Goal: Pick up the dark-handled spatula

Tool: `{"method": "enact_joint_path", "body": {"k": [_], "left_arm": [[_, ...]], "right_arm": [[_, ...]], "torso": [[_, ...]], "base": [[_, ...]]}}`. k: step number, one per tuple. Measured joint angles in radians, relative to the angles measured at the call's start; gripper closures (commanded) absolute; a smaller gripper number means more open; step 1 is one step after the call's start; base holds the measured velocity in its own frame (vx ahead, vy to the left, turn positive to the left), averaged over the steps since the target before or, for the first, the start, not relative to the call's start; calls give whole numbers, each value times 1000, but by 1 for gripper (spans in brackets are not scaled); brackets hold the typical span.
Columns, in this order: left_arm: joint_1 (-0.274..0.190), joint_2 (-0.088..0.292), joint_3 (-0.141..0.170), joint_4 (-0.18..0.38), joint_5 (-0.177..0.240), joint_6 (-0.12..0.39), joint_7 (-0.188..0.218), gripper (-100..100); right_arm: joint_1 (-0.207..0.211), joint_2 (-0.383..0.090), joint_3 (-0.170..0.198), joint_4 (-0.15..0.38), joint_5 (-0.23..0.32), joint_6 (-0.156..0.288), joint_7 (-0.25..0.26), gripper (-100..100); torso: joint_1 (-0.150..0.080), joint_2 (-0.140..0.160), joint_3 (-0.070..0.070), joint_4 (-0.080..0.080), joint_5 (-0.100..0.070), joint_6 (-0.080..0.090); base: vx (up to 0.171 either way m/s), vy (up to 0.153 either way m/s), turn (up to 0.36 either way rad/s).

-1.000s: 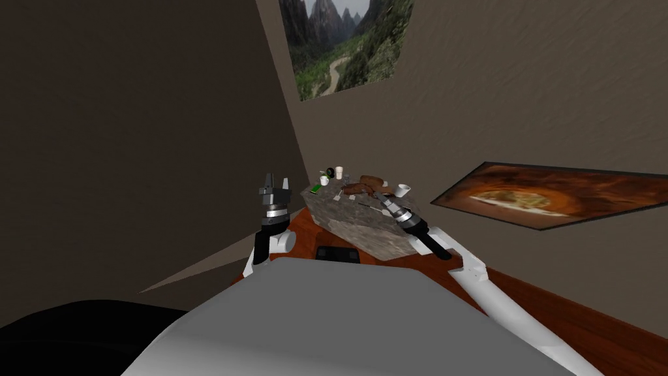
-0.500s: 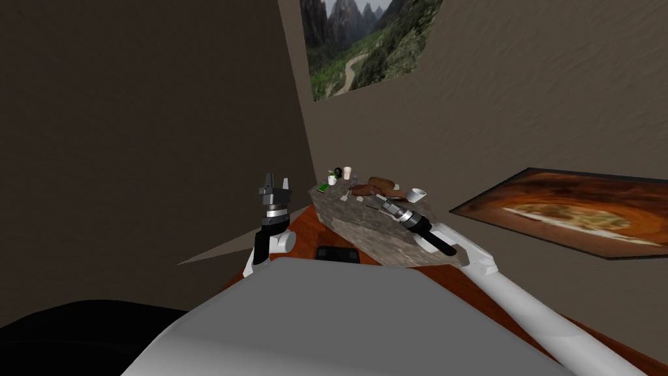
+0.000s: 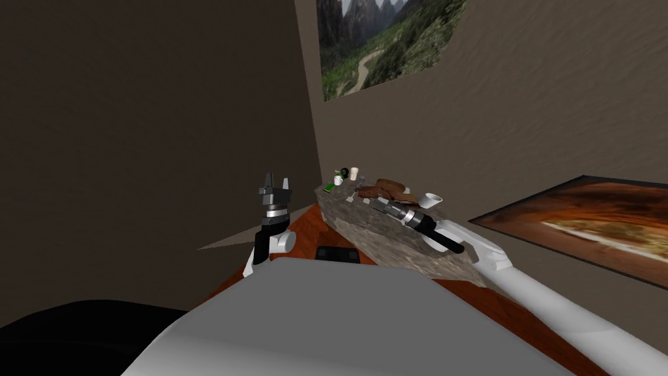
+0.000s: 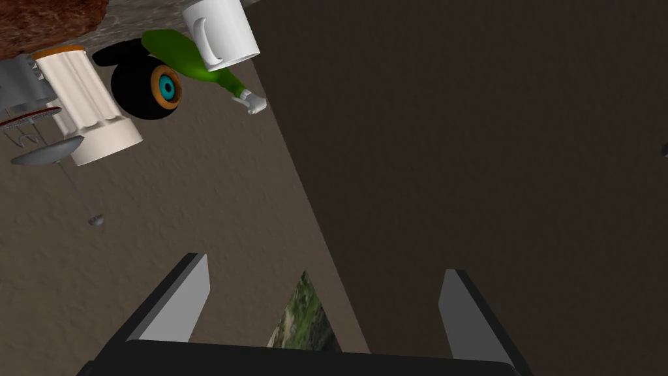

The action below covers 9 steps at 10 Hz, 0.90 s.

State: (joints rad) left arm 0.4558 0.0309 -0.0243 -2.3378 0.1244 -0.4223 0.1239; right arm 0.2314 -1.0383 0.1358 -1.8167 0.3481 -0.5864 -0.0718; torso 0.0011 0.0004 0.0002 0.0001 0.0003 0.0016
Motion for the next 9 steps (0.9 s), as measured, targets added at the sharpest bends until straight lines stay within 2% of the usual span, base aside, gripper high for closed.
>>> {"method": "enact_joint_path", "body": {"k": [9], "left_arm": [[0, 0, 0, 0, 0, 0, 0, 0]], "right_arm": [[-48, -228, 105, 175, 110, -50, 25, -100]], "torso": [[-1, -1, 0, 0, 0, 0]], "base": [[21, 15, 144]]}}
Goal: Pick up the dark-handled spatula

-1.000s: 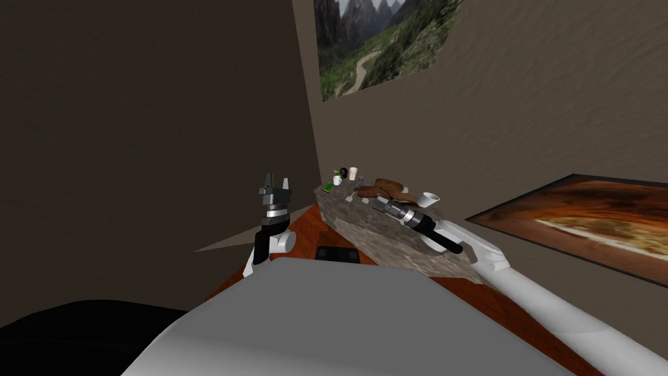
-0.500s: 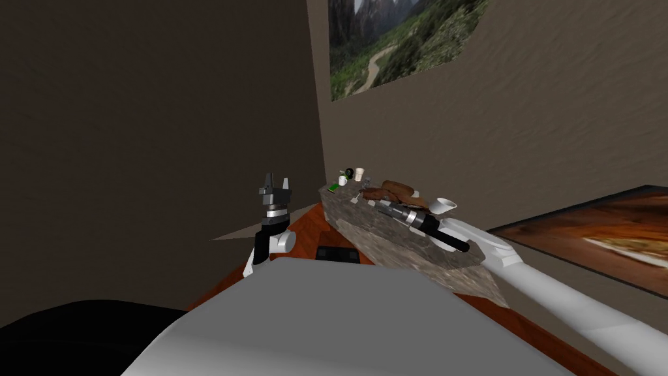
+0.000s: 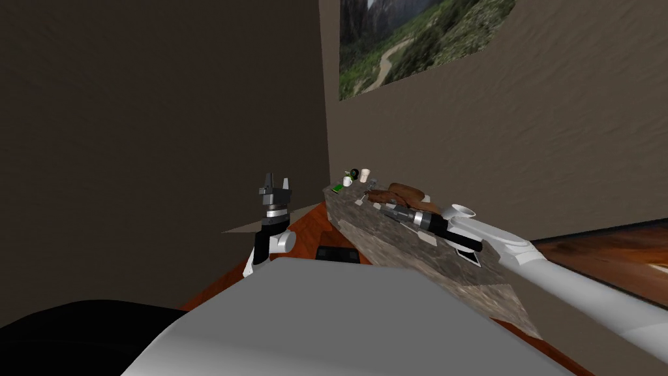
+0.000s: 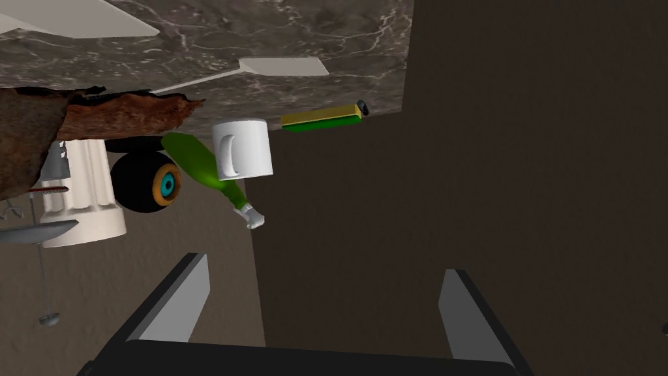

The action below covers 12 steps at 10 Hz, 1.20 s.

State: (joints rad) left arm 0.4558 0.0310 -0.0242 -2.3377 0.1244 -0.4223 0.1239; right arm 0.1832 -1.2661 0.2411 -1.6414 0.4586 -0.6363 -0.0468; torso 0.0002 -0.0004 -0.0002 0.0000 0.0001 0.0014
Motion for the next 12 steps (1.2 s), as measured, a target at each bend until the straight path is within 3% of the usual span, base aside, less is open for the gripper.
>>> {"method": "enact_joint_path", "body": {"k": [1, 5, 7, 9, 10, 12], "left_arm": [[0, 0, 0, 0, 0, 0, 0, 0], [0, 0, 0, 0, 0, 0, 0, 0], [0, 0, 0, 0, 0, 0, 0, 0], [0, 0, 0, 0, 0, 0, 0, 0], [0, 0, 0, 0, 0, 0, 0, 0], [0, 0, 0, 0, 0, 0, 0, 0]], "right_arm": [[-6, -19, 24, 48, 24, -19, 13, -100], [13, -127, 60, 87, 65, -27, 22, -100], [-3, -184, 119, 149, 114, -46, 25, -100], [31, -220, 132, 176, 127, -51, 44, -100], [31, -233, 138, 190, 133, -59, 48, -100], [1, -253, 192, 271, 177, -96, 50, -100]], "torso": [[0, 0, 0, 0, 0, 0], [0, 1, 0, 0, 0, 0], [-1, 0, 0, 0, 0, 0], [-1, 1, 1, 0, 0, 1], [-1, 1, 1, 0, 0, 1], [-1, 1, 0, 0, 0, 1]], "base": [[27, 4, 101], [21, 4, 117], [25, -1, 99], [14, -1, 60], [12, -8, 63], [21, -12, 100]]}}
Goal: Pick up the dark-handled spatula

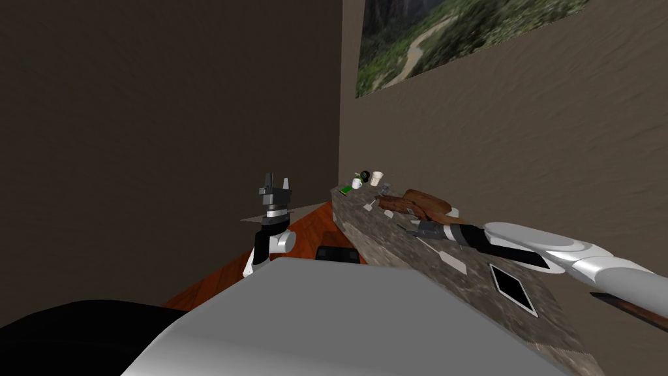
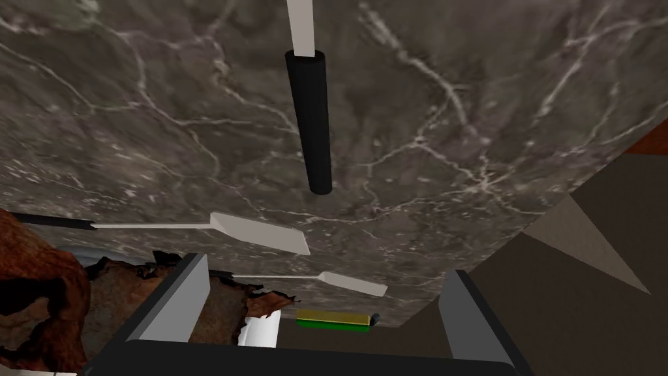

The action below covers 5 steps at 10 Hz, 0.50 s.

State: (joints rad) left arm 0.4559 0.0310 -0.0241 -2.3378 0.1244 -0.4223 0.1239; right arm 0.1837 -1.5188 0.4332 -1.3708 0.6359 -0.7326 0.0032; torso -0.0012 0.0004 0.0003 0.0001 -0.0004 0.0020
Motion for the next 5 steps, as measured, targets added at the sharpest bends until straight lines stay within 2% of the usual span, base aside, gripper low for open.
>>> {"method": "enact_joint_path", "body": {"k": [1, 2, 3, 4, 5], "left_arm": [[0, 0, 0, 0, 0, 0, 0, 0], [0, 0, 0, 0, 0, 0, 0, 0], [0, 0, 0, 0, 0, 0, 0, 0], [0, 0, 0, 0, 0, 0, 0, 0], [0, 0, 0, 0, 0, 0, 0, 0]], "right_arm": [[21, -21, 16, 18, 11, -8, 11, -100], [52, -46, 31, 12, 19, 2, 19, -100], [49, -57, 57, 36, 40, -2, 20, -100], [31, -58, 84, 80, 66, -27, 19, -100], [66, -81, 92, 79, 61, -30, 29, -100]], "torso": [[0, 0, 0, 0, 0, 0], [0, 0, 0, 0, 0, 0], [0, 0, 0, 0, 0, 0], [0, 0, 0, 0, 0, 0], [0, 1, 0, 0, 0, 1]], "base": [[24, -15, 59], [22, -14, 54], [15, -13, 42], [12, -11, 36], [11, -10, 21]]}}
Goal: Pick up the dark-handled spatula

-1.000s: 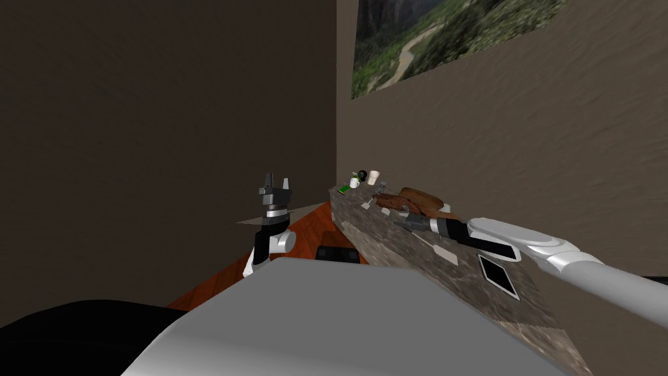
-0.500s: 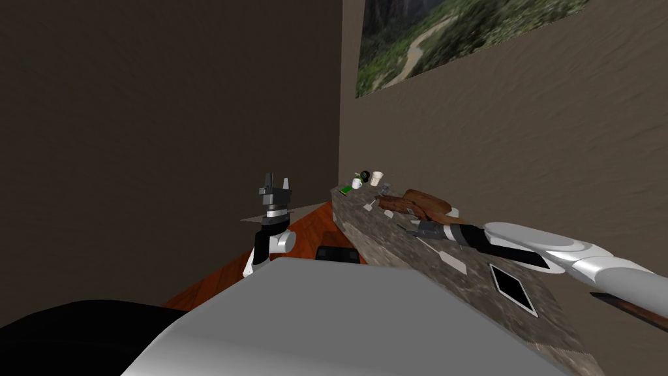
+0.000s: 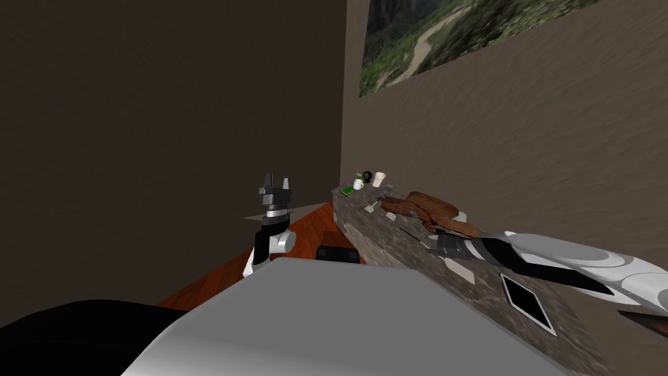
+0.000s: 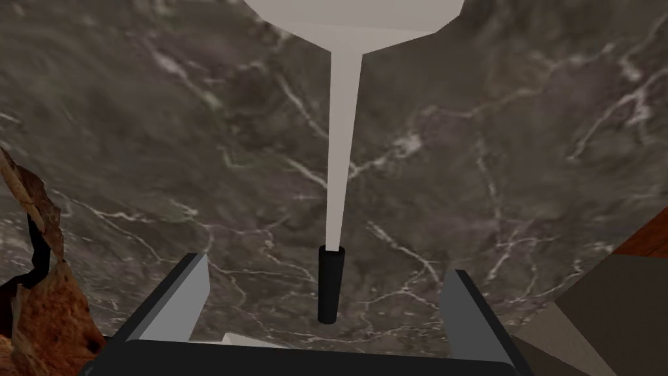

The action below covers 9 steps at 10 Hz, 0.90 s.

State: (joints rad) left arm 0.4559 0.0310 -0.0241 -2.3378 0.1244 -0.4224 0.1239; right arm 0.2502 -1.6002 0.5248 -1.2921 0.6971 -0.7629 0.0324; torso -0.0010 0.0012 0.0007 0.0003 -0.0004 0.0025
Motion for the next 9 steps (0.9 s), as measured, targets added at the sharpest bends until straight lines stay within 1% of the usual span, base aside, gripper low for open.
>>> {"method": "enact_joint_path", "body": {"k": [1, 2, 3, 4, 5, 6, 7, 8, 9], "left_arm": [[0, 0, 0, 0, 0, 0, 0, 0], [0, 0, 0, 0, 0, 0, 0, 0], [0, 0, 0, 0, 0, 0, 0, 0], [0, 0, 0, 0, 0, 0, 0, 0], [0, 0, 0, 0, 0, 0, 0, 0], [0, 0, 0, 0, 0, 0, 0, 0], [0, 0, 0, 0, 0, 0, 0, 0], [0, 0, 0, 0, 0, 0, 0, 0], [0, 0, 0, 0, 0, 0, 0, 0]], "right_arm": [[9, -4, 17, 10, 11, 1, 7, -100], [5, -8, 37, 33, 28, -11, 7, -100], [5, -9, 39, 36, 30, -14, 6, 0], [5, -9, 39, 35, 30, -14, 6, -100], [-7, 7, 16, 52, 49, -28, 10, -100], [-27, 25, 7, 82, 76, -45, 12, -100], [-31, 32, 4, 100, 87, -50, 12, -100], [-66, 66, -15, 150, 117, -84, 21, -100], [-71, 76, -29, 178, 137, -97, 24, -100]], "torso": [[0, 0, 0, 0, 0, 0], [0, 0, 0, 0, 0, 0], [0, 0, 0, 0, 0, 0], [1, 1, 0, 0, 0, 0], [2, 2, 1, 0, 0, -1], [2, 3, 2, 1, 0, 0], [1, 3, 2, 1, 0, 0], [1, 3, 2, 1, 0, -1], [2, 4, 2, 1, 0, 0]], "base": [[8, -10, 18], [3, -6, 2], [0, 0, 0], [-41, 14, 139], [-56, 14, 65], [-29, 6, -22], [-50, 9, 103], [-49, 14, 82], [-76, 25, 115]]}}
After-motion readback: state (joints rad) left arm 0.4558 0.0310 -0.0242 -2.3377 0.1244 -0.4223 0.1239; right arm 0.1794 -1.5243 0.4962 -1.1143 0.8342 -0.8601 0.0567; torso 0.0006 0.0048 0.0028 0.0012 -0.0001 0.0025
